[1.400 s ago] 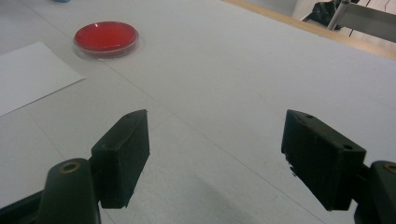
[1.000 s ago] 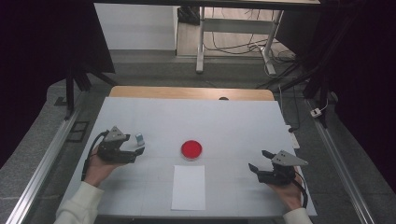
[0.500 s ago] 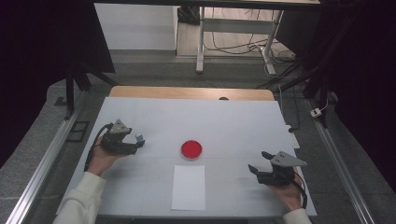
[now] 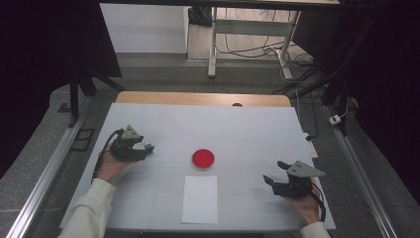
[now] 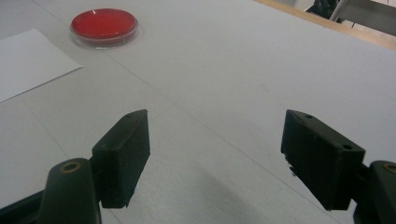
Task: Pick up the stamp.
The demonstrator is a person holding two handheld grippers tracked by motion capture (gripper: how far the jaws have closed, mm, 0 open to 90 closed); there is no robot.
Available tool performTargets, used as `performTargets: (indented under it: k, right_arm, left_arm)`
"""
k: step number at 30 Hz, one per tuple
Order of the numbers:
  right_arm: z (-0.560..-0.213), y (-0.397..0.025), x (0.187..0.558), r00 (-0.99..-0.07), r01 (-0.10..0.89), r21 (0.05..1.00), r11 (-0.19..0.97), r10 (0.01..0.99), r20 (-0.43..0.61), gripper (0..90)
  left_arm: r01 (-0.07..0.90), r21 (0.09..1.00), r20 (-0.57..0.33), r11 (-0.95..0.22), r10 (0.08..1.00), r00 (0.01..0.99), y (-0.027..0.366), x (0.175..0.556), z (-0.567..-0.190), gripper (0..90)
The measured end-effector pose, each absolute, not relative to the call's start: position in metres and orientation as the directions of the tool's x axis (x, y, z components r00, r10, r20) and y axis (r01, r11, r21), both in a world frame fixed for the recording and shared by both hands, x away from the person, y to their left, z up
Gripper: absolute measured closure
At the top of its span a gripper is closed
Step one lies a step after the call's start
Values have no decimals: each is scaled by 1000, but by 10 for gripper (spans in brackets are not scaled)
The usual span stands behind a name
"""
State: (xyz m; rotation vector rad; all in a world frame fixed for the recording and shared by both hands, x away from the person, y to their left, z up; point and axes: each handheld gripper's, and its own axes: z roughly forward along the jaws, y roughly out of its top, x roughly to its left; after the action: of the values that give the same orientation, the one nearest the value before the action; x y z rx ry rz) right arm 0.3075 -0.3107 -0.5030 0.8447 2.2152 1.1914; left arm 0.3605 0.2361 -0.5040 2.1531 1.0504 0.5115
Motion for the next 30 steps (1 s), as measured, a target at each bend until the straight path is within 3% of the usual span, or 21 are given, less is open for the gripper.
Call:
performTargets:
  k: [11, 30]
  right_arm:
    - [-504, -311, 308, -693, 290, 853, 433, 710, -125, 238]
    - [-504, -311, 308, -691, 293, 852, 434, 712, -125, 238]
  left_arm:
    - [533, 706, 63, -466, 791, 609, 232, 364, -510, 560]
    - [537, 698, 74, -475, 793, 605, 234, 364, -510, 732]
